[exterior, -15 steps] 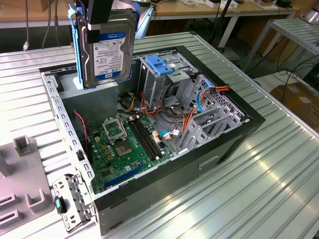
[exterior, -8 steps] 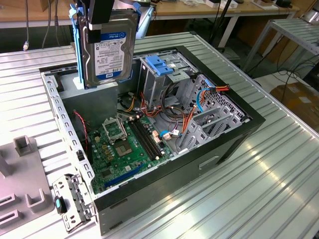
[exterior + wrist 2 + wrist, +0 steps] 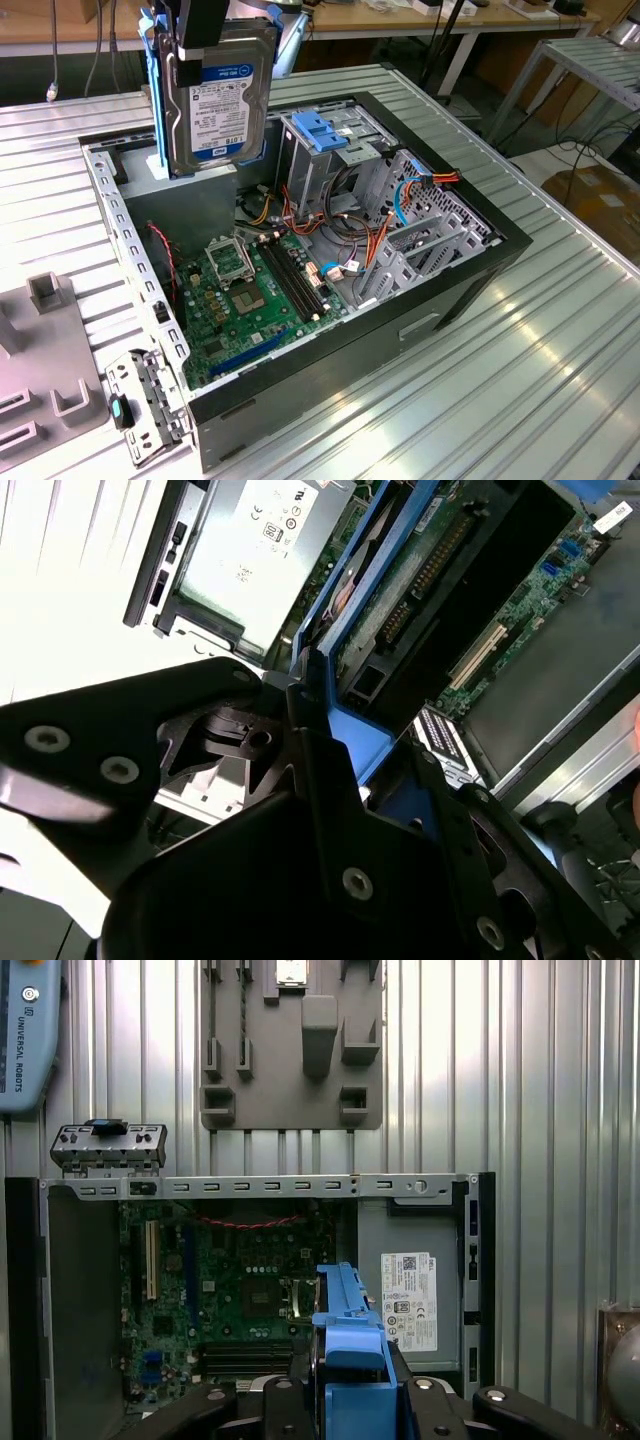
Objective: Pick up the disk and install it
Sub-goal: 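Pick up the disk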
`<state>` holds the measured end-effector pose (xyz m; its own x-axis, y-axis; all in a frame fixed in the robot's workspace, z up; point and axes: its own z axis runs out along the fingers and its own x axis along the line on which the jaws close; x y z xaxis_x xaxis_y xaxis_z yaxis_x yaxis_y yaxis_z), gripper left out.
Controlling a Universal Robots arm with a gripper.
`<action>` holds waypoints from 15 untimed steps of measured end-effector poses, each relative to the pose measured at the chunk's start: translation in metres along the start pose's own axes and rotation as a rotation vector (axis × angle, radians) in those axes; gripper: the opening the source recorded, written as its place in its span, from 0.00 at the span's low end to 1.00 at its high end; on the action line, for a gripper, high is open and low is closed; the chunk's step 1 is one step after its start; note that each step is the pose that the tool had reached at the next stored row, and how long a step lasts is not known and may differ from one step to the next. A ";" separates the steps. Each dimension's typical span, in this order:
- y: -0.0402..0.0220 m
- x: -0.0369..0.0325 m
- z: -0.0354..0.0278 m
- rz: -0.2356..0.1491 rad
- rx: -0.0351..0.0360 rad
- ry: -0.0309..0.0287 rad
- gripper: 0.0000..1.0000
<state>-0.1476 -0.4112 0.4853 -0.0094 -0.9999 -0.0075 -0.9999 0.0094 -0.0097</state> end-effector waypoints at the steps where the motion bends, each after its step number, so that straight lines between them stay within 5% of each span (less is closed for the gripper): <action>1: 0.0000 0.0030 0.0000 0.000 0.0000 0.0000 0.37; 3: -0.0040 0.0133 -0.0001 0.000 0.0000 0.0001 0.37; 15: -0.0208 0.0145 0.0001 0.000 0.0000 0.0000 0.37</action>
<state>-0.1270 -0.4259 0.4853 -0.0094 -0.9999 -0.0075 -0.9999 0.0094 -0.0097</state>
